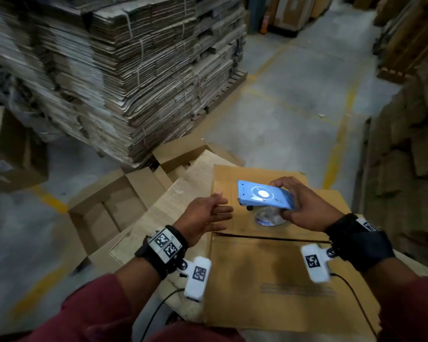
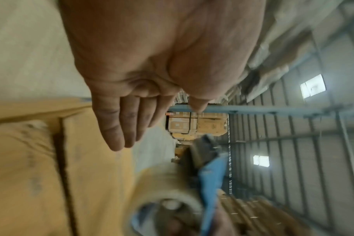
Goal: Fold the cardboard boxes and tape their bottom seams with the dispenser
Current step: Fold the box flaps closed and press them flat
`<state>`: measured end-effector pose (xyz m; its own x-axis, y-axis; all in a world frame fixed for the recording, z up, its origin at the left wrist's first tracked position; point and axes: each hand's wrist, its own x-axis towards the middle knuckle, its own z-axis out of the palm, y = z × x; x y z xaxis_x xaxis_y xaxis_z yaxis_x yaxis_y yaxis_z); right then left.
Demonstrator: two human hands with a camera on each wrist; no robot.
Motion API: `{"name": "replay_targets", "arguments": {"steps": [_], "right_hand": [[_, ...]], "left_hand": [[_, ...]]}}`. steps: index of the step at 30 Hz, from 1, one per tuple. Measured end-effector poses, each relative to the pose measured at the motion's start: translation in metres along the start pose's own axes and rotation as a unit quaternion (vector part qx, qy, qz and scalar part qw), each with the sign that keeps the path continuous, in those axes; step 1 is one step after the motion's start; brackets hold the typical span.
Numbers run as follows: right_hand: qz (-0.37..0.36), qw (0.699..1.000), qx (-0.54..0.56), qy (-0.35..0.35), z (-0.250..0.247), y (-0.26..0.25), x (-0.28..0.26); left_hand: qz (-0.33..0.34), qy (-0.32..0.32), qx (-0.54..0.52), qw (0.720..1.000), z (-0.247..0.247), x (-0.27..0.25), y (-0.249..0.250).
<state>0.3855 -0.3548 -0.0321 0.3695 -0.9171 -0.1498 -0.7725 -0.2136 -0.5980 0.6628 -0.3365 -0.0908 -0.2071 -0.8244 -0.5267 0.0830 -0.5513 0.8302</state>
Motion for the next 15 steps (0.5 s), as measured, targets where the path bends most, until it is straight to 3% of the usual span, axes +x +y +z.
{"name": "replay_targets", "arguments": {"steps": [4,12,15], "right_hand": [[-0.026,0.999,-0.028,-0.036,0.008,-0.023,0.009],[-0.074,0.971,-0.195,-0.114,0.027,-0.046,0.005],[-0.092,0.978,-0.148,-0.116,0.036,-0.044,0.0]], "left_hand": [[-0.025,-0.039,-0.093,0.995,-0.008,-0.022,0.025],[-0.031,-0.016,-0.128,0.991,-0.005,-0.056,0.021],[-0.03,0.001,-0.142,0.989,-0.005,-0.062,0.014]]}}
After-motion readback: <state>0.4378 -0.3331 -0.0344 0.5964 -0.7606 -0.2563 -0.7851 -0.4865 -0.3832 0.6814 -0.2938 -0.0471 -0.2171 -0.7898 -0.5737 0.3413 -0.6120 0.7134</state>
